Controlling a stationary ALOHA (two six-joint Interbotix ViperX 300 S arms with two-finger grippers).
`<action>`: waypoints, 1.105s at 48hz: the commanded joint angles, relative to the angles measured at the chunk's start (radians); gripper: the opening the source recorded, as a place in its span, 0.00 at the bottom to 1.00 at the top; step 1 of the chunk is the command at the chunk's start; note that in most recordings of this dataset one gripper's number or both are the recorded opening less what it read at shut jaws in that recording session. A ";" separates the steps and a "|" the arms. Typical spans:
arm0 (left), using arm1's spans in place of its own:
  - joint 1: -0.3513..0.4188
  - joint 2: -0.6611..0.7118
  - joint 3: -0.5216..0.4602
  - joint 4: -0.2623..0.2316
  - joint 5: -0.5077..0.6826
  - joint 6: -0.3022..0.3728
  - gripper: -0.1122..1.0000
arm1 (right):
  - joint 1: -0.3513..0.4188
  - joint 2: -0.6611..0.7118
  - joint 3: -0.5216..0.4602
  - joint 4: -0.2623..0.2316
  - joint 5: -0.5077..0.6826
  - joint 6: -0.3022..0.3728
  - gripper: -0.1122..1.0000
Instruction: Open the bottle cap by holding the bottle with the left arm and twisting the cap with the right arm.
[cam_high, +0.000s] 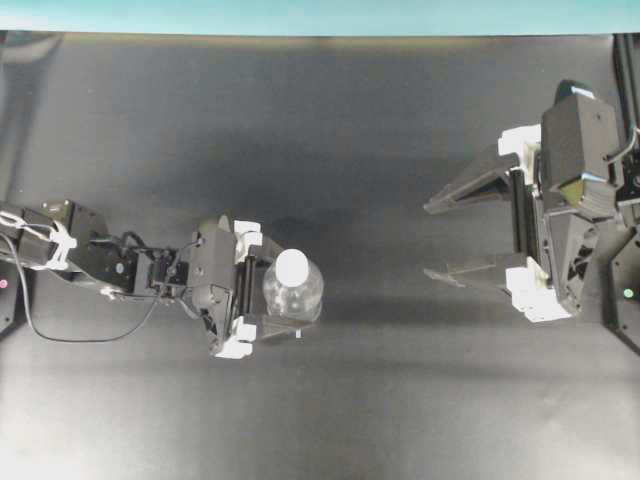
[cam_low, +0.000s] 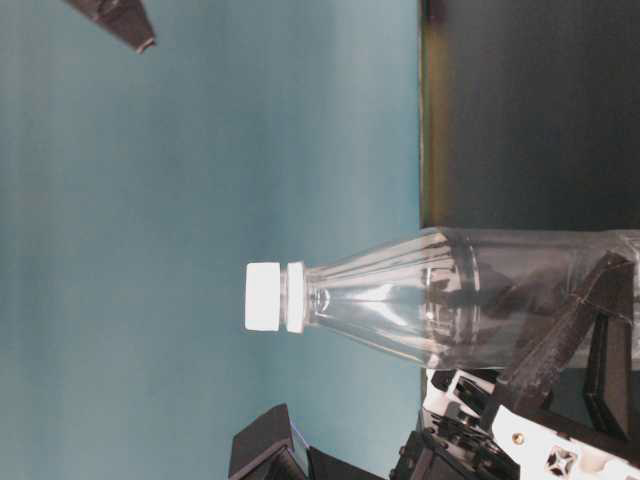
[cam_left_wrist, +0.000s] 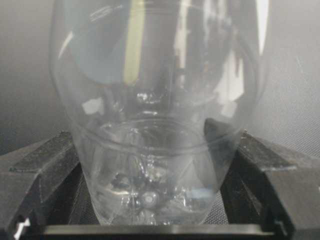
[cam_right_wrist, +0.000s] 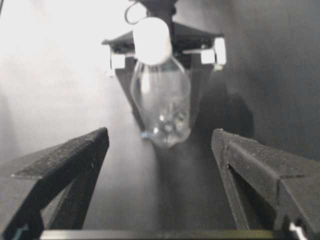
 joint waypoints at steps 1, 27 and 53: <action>0.003 0.003 -0.008 0.002 0.005 -0.002 0.84 | 0.002 -0.011 0.005 0.002 -0.015 0.006 0.82; -0.006 0.002 -0.009 0.002 0.005 -0.002 0.84 | 0.002 -0.066 0.087 0.002 -0.097 0.008 0.82; -0.012 0.003 -0.009 0.002 0.005 -0.003 0.84 | 0.005 -0.069 0.104 0.002 -0.101 0.008 0.82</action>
